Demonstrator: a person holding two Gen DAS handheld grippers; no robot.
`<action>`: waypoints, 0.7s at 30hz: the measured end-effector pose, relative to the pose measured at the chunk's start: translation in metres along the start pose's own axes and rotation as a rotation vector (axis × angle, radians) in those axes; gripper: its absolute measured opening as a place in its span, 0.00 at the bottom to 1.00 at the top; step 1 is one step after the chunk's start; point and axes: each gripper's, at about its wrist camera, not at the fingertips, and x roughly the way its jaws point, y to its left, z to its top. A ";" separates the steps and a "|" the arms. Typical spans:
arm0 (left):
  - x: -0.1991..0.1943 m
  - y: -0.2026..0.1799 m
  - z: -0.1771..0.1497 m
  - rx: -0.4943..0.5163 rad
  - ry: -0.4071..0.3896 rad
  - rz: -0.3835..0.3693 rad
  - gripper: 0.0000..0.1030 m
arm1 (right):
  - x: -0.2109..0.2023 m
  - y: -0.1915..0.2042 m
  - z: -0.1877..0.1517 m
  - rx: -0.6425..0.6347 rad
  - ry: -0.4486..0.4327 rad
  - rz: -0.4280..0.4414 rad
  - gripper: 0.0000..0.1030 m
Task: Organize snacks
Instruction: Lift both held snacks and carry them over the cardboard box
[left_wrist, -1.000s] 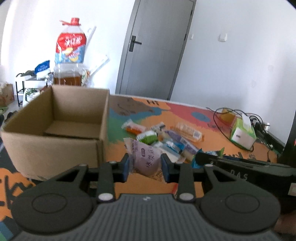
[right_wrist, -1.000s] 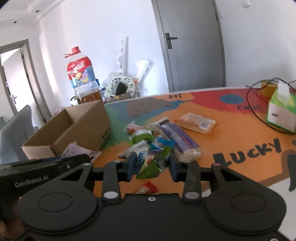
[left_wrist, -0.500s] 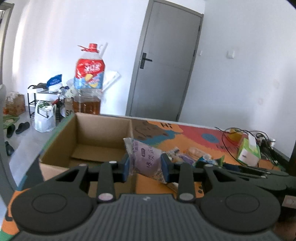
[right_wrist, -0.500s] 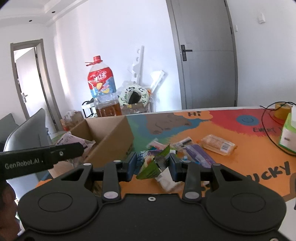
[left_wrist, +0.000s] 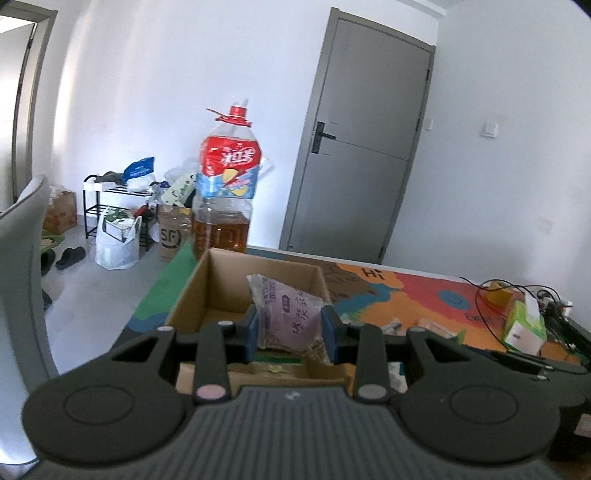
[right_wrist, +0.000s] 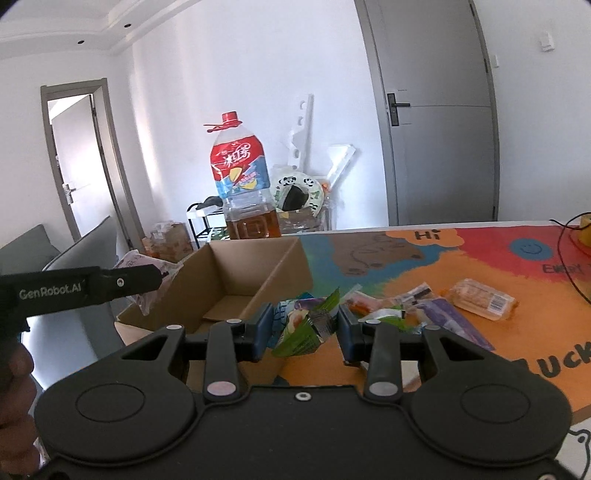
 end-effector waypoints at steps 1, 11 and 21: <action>0.002 0.003 0.001 -0.001 0.001 0.005 0.33 | 0.002 0.002 0.001 -0.004 0.002 0.001 0.37; 0.034 0.029 0.011 -0.026 0.045 0.033 0.33 | 0.021 0.013 0.014 -0.022 0.001 0.008 0.37; 0.062 0.042 0.029 -0.020 0.129 0.015 0.33 | 0.043 0.021 0.034 -0.033 0.005 0.022 0.37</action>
